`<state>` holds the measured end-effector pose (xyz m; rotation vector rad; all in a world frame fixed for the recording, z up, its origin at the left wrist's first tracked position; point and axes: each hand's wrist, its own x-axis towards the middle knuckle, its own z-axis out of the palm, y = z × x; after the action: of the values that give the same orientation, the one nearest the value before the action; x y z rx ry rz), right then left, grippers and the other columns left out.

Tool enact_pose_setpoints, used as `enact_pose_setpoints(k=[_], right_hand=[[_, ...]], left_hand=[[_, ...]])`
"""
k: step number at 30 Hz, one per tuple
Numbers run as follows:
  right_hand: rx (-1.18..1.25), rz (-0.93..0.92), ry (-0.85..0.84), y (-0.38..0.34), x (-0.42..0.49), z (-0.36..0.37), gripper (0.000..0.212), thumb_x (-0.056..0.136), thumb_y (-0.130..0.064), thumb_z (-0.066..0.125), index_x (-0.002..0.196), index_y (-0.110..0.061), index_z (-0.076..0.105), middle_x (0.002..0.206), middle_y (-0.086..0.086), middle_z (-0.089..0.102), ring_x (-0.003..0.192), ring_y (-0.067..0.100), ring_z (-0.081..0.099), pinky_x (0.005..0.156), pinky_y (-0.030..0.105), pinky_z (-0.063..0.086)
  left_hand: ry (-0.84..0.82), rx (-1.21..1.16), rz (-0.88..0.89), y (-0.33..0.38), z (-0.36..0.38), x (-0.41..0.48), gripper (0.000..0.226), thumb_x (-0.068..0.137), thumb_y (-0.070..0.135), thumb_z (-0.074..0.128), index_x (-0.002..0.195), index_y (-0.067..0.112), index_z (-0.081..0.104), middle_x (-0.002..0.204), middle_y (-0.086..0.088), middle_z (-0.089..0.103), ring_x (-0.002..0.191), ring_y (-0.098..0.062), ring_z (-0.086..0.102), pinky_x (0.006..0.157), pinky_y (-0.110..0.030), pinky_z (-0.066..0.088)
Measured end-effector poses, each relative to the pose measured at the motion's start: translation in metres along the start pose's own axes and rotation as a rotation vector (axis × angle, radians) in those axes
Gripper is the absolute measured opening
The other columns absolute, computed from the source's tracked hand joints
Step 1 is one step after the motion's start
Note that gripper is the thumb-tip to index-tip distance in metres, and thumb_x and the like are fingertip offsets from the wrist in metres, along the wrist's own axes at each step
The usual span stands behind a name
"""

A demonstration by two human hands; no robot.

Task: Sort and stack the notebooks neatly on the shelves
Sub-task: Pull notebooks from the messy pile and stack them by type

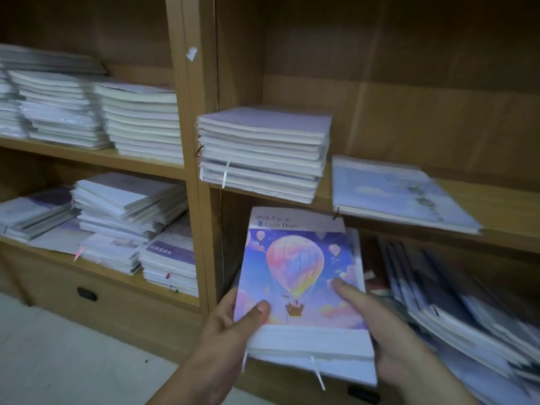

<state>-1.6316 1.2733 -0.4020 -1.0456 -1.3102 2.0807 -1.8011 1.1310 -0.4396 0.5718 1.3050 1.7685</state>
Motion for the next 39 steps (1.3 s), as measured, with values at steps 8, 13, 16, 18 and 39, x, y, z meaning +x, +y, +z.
enact_pose_setpoints(k=[8, 13, 16, 18, 39], right_hand=[[-0.044, -0.299, -0.003, 0.052, -0.07, -0.01, 0.067, 0.07, -0.002, 0.07, 0.131, -0.028, 0.059, 0.116, 0.008, 0.074, 0.102, 0.035, 0.073, 0.073, 0.049, 0.06], [-0.067, -0.441, 0.026, 0.047, -0.104, -0.026, 0.054, 0.085, -0.015, 0.081, 0.128, -0.034, 0.055, 0.125, 0.004, 0.071, 0.111, 0.031, 0.07, 0.088, 0.061, 0.057], [-0.064, -0.436, 0.026, 0.033, -0.117, -0.038, 0.049, 0.091, -0.005, 0.069, 0.129, -0.032, 0.051, 0.122, 0.002, 0.072, 0.104, 0.033, 0.072, 0.07, 0.058, 0.061], [-0.072, -0.422, 0.013, 0.017, -0.128, -0.048, 0.052, 0.091, -0.001, 0.068, 0.129, -0.031, 0.05, 0.12, 0.005, 0.072, 0.102, 0.038, 0.072, 0.068, 0.058, 0.06], [-0.09, -0.588, 0.419, 0.064, -0.196, -0.15, 0.093, 0.084, -0.004, 0.078, 0.153, -0.045, 0.031, 0.132, -0.017, 0.063, 0.115, 0.012, 0.067, 0.069, 0.053, 0.063]], left_hand=[[-0.122, 0.432, 0.105, -0.022, -0.019, -0.078, 0.078, 0.067, 0.01, 0.085, 0.135, 0.029, 0.051, 0.127, 0.022, 0.069, 0.122, 0.0, 0.062, 0.096, -0.024, 0.053], [-0.169, 0.496, 0.202, -0.018, 0.001, -0.096, 0.077, 0.075, -0.006, 0.085, 0.134, 0.024, 0.046, 0.125, 0.023, 0.068, 0.119, 0.001, 0.063, 0.091, -0.016, 0.051], [-0.165, 0.448, 0.208, -0.022, 0.02, -0.094, 0.078, 0.07, 0.002, 0.089, 0.133, 0.02, 0.048, 0.126, 0.008, 0.071, 0.116, -0.006, 0.066, 0.092, -0.024, 0.054], [-0.152, 0.406, 0.23, -0.023, 0.037, -0.094, 0.073, 0.066, 0.002, 0.089, 0.128, 0.016, 0.052, 0.123, 0.0, 0.073, 0.111, -0.009, 0.07, 0.084, -0.022, 0.056], [-0.233, 0.307, 0.247, -0.076, 0.16, -0.124, 0.072, 0.081, 0.023, 0.086, 0.137, 0.04, 0.044, 0.128, 0.02, 0.066, 0.117, -0.002, 0.064, 0.092, -0.034, 0.06]])
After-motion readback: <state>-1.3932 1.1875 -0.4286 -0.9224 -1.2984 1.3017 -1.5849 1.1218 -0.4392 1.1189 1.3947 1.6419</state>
